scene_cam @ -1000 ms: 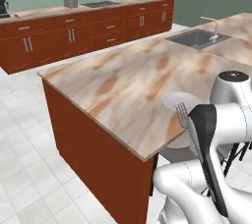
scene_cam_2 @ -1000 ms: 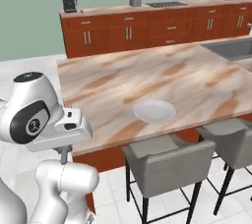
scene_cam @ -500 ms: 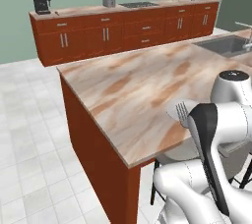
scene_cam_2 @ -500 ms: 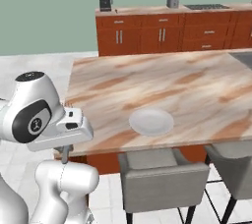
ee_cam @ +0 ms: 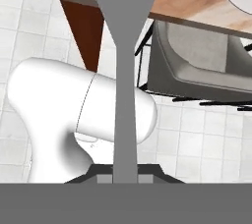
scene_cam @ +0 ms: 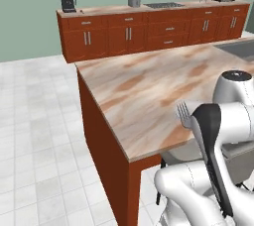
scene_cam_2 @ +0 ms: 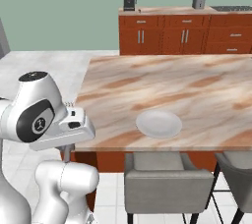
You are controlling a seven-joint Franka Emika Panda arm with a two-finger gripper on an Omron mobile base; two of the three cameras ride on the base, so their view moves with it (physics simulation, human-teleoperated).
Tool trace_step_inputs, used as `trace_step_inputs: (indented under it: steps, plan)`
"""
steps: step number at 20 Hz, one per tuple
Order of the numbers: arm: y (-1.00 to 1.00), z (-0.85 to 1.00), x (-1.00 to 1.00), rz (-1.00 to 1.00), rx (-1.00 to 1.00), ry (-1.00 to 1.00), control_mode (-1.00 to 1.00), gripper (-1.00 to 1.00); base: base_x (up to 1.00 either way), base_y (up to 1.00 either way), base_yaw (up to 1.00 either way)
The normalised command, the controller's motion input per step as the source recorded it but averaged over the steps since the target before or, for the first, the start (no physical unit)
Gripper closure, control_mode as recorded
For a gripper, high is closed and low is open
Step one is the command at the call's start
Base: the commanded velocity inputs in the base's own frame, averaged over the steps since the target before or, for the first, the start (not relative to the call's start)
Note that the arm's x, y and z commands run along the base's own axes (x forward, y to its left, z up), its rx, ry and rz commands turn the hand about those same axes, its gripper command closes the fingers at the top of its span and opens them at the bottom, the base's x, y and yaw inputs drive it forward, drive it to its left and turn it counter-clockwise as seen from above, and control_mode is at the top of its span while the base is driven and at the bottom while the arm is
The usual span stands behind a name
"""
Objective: Take the fork and place it on the left side of the plate. Then take the spoon and place it on the right side of the plate. Make sure they're directly next to the plate.
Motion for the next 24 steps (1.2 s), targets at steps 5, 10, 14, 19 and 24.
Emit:
trace_step_inputs:
  steps: [5, 10, 14, 19, 24]
  plan:
    - [-0.23, -0.07, 1.00, 0.07, 0.10, 0.13, -1.00, 1.00, 0.00, 0.00, 0.00]
    - [0.01, -0.25, 1.00, 0.00, 0.01, 0.20, -1.00, 1.00, 0.00, 0.00, 0.00]
    - [0.07, -0.39, 0.94, 0.00, 0.00, 0.13, -1.00, 1.00, 0.00, 0.00, 0.00]
    - [0.00, -0.53, 0.65, 0.00, 0.00, 0.07, -1.00, 1.00, 0.00, 0.00, 0.00]
    - [-0.02, -0.49, 0.46, -0.01, 0.00, 0.00, -1.00, 1.00, 0.00, 0.00, 0.00]
